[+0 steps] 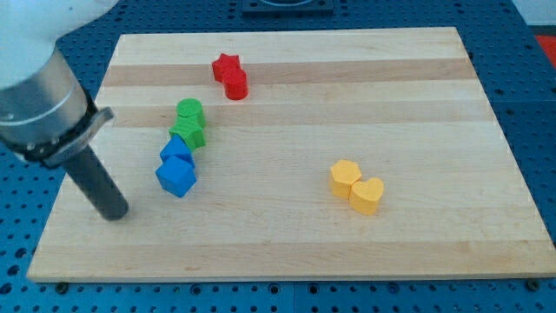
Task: Touch the left of the blue triangle
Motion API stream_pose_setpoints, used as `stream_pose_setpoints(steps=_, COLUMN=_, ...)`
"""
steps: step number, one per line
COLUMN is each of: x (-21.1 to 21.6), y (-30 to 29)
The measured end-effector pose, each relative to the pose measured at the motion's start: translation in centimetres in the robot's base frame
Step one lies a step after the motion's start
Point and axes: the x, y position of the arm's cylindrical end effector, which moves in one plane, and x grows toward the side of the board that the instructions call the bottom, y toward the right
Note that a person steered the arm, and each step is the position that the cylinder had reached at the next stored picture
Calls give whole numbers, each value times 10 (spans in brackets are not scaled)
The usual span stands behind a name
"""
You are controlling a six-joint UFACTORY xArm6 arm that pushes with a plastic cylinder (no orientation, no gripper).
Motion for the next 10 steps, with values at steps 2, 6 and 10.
stream_pose_setpoints(steps=2, x=-34, y=3)
stream_pose_setpoints(steps=6, x=-34, y=21)
stream_pose_setpoints(steps=10, x=-32, y=31)
